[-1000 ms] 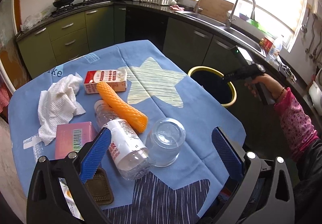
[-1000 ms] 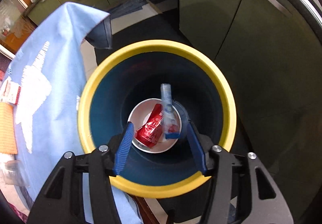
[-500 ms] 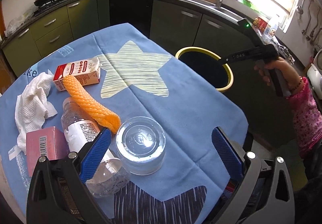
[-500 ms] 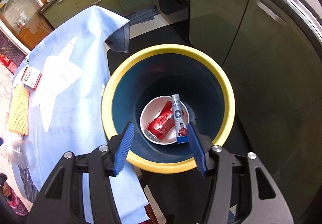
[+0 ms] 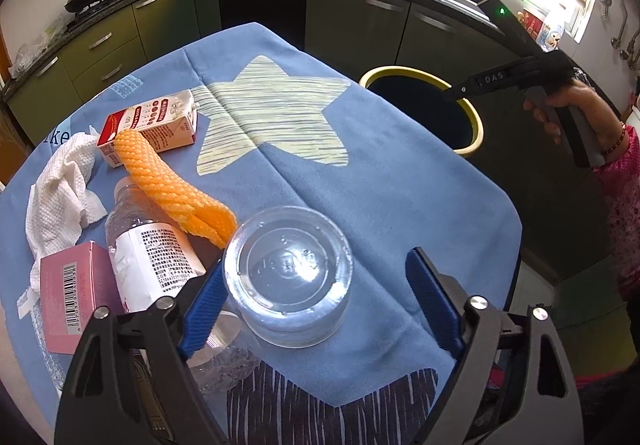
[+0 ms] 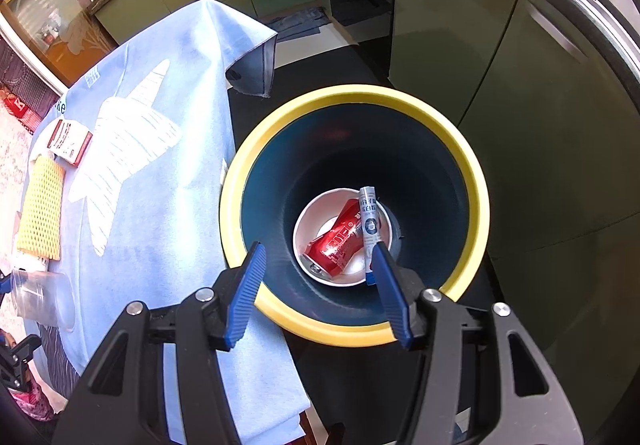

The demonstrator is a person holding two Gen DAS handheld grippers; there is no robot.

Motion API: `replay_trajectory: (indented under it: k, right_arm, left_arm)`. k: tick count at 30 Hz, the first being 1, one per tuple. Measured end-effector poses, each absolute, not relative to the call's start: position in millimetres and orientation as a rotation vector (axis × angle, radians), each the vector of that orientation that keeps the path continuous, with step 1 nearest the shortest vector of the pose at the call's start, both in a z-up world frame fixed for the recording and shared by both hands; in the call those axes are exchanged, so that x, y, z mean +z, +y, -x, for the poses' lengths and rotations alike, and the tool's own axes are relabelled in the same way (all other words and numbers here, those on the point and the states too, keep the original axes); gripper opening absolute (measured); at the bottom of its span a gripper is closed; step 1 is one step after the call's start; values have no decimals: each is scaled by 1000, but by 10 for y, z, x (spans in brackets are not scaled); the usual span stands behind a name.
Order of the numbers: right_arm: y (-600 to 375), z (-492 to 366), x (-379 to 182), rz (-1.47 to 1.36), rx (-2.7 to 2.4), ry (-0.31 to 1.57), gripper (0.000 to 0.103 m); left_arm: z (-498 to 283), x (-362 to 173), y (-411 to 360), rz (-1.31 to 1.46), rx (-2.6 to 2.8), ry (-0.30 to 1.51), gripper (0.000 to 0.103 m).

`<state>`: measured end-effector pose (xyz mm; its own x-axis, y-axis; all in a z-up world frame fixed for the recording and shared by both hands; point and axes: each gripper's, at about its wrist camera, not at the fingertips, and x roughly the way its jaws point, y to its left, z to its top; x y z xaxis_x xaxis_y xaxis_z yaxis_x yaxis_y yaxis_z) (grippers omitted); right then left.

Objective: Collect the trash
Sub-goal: 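Grasp the clear plastic cup with the left gripper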

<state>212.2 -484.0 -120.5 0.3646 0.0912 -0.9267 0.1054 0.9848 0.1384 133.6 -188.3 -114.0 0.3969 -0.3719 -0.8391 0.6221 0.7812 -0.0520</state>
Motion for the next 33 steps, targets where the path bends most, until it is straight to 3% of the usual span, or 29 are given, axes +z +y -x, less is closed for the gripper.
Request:
replay_trajectory:
  k: [3, 7, 16, 33]
  right_arm:
    - [-4815, -2118, -1186, -178, -5, 1199, 53]
    - [-4791, -2122, -1163, -173, -2, 1197, 54]
    - [-4760, -2117, -1125, -169, 0, 1190, 54]
    - [-4865, -1994, -1075, -182, -3, 1173, 54]
  left_arm:
    - [-1316, -1156, -1894, -308, -621, 964, 78]
    - [-1324, -1192, -1895, -311, -621, 977, 63]
    - [-1295, -1156, -1898, -330, -639, 962, 62]
    - [-1289, -194, -1815, -332, -697, 859, 62]
